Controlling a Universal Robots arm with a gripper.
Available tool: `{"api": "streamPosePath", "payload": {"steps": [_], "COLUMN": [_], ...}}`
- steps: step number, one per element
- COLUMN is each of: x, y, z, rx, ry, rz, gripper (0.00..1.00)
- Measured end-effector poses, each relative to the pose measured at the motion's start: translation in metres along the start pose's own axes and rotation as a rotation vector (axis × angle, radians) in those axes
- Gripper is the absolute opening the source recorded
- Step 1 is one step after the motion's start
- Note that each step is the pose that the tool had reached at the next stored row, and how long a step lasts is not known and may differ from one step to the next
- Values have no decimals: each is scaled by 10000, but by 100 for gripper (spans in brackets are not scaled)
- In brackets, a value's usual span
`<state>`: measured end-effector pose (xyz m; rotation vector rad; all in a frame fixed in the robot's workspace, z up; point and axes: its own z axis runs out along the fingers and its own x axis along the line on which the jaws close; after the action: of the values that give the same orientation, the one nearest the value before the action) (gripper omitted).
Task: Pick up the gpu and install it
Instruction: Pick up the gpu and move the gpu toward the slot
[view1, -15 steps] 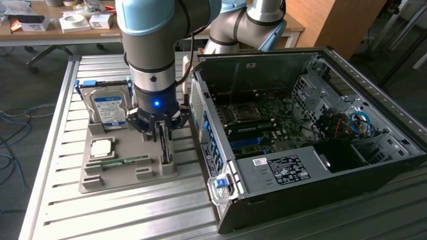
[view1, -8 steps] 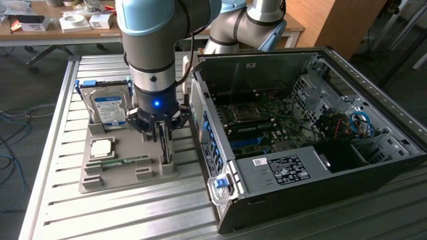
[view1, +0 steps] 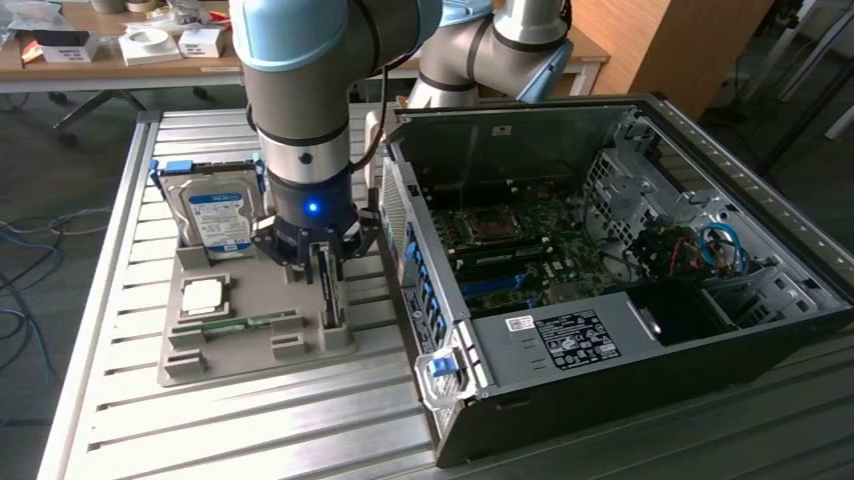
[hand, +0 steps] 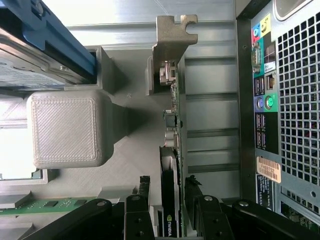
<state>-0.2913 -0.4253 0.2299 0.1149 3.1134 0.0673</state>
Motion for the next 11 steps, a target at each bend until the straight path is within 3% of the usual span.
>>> {"api": "streamPosePath", "payload": {"steps": [11], "x": [-12], "y": [1], "z": [0], "rx": [0], "ry": [0], "rz": [1], "gripper": [42]}}
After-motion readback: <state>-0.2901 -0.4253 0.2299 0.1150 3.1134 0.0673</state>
